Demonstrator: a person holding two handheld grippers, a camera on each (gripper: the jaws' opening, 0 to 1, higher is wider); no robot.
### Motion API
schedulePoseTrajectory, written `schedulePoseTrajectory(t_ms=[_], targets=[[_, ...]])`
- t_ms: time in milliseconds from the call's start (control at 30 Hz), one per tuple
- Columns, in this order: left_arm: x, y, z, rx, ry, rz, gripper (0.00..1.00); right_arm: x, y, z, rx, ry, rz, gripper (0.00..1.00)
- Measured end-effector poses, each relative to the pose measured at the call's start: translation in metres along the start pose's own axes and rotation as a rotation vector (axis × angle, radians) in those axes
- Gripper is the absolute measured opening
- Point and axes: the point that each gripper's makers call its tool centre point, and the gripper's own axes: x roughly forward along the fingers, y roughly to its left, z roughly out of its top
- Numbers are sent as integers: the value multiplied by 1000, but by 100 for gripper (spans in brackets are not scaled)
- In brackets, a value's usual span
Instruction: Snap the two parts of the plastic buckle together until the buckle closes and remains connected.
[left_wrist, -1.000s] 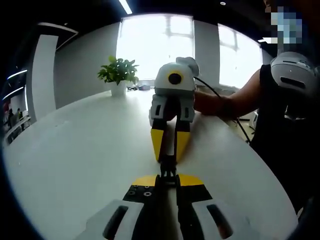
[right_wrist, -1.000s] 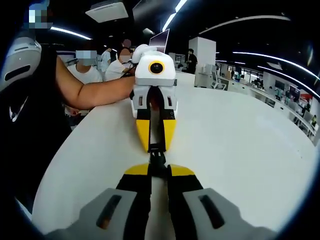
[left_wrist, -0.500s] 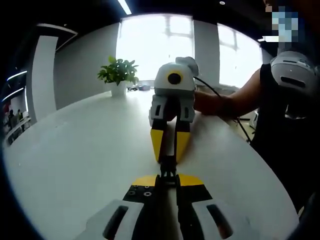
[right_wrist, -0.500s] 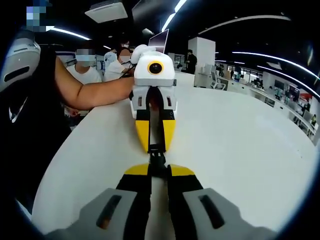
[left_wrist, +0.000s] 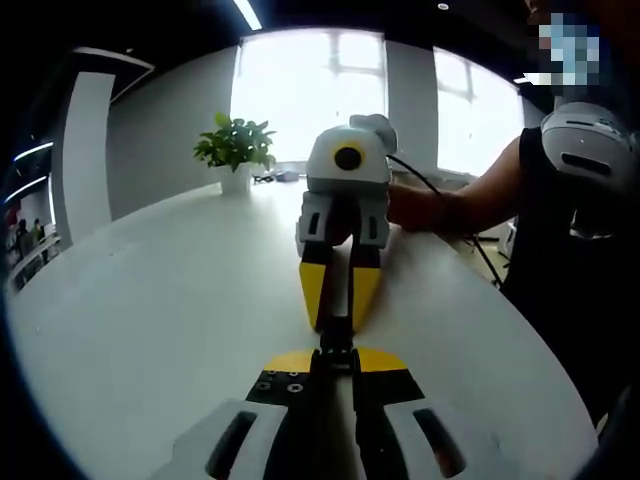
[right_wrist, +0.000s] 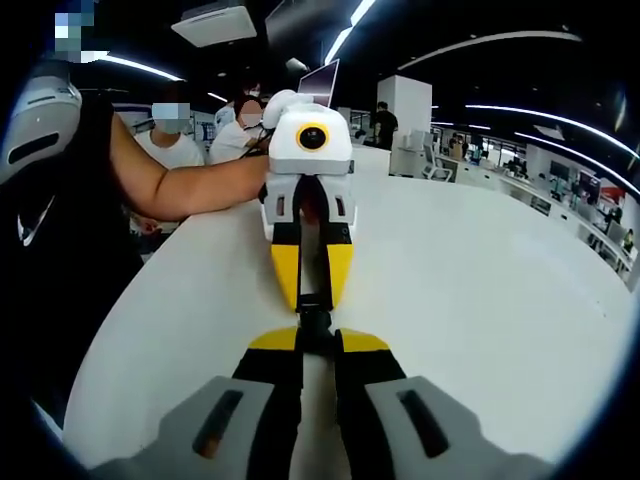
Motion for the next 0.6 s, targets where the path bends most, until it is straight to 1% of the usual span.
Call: schedulePoseTrajectory(t_ms=[200, 333, 433, 600], targets=[[0, 1, -1, -2, -1, -1, 9, 1, 0, 0, 1, 0, 0, 10], [1, 0, 0, 12, 13, 8, 8, 1, 0, 0, -1, 1, -2, 10], [1, 1, -1, 20, 12, 9, 8, 0, -1, 0, -4, 0, 0, 9], [1, -1, -1, 23, 7, -12, 8, 0, 1, 0, -17, -6, 21, 9]])
